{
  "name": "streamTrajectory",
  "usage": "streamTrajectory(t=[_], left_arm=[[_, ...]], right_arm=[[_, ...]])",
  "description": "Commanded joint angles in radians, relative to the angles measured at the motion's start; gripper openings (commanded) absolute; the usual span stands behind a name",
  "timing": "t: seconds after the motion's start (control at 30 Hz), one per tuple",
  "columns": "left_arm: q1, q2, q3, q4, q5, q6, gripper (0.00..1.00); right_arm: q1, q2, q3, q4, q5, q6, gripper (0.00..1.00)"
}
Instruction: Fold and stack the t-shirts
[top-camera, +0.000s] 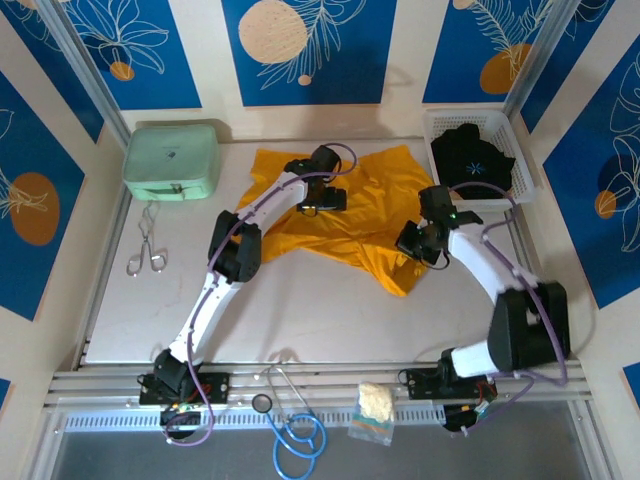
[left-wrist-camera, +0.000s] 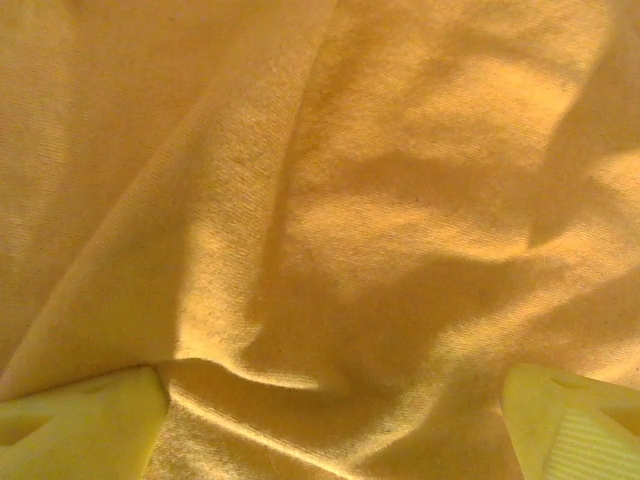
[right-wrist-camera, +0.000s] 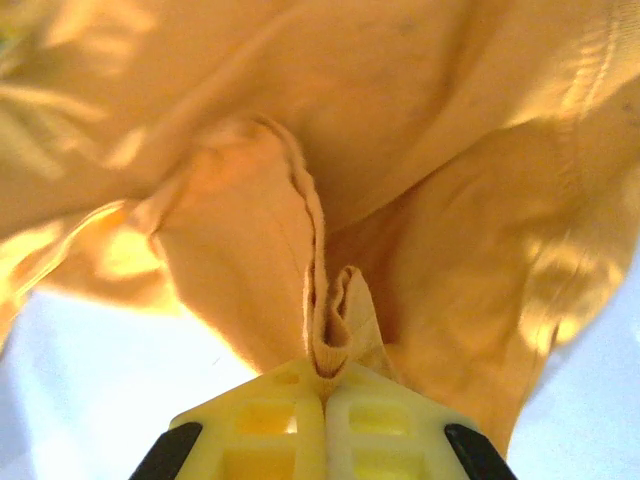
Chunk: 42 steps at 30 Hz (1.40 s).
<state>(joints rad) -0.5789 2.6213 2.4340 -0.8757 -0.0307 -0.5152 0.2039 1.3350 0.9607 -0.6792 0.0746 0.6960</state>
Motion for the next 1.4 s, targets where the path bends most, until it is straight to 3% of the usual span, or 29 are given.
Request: streamTrajectory(t=[0.0, 0.2, 0.4, 0.5, 0.6, 0.73, 0.83, 1.0, 1.07, 1.2, 1.37], left_arm=[[0.027, 0.066, -0.003, -0.081, -0.030, -0.022, 0.89], [0.033, 0.064, -0.003, -0.081, -0.028, -0.022, 0.89], [0.033, 0.058, -0.006, -0.080, -0.022, -0.015, 0.89], [0.032, 0.044, -0.006, -0.071, -0.016, -0.010, 0.89], [0.032, 0.016, -0.006, -0.059, 0.002, 0.002, 0.91], [0.022, -0.077, -0.041, -0.051, 0.017, 0.032, 0.95], [0.017, -0.208, -0.129, -0.028, 0.015, 0.053, 0.98], [0.017, -0.470, -0.348, -0.023, -0.072, 0.079, 0.99], [0.019, -0.567, -0.455, -0.024, -0.127, 0.086, 0.99], [0.047, -0.696, -0.689, -0.027, -0.209, 0.065, 0.94], [0.138, -0.718, -0.969, 0.127, -0.155, -0.011, 0.84]], right_arm=[[0.085, -0.165, -0.056, -0.173, 0.018, 0.009, 0.00], [0.302, -0.435, -0.238, -0.276, -0.094, 0.198, 0.00], [0.510, -0.611, -0.397, -0.167, -0.254, 0.402, 0.00], [0.558, -0.625, -0.405, -0.100, -0.332, 0.399, 0.10], [0.560, -0.589, -0.345, -0.137, -0.331, 0.345, 0.30], [0.502, -0.509, -0.224, -0.258, -0.243, 0.243, 0.47], [0.369, -0.465, -0.187, -0.257, -0.256, 0.176, 0.47], [0.056, -0.346, -0.211, -0.107, -0.330, 0.099, 0.27], [-0.023, -0.252, -0.205, -0.040, -0.346, 0.076, 0.19], [-0.066, -0.029, -0.131, 0.041, -0.314, 0.043, 0.11], [-0.054, 0.153, -0.064, 0.092, -0.291, 0.050, 0.03]])
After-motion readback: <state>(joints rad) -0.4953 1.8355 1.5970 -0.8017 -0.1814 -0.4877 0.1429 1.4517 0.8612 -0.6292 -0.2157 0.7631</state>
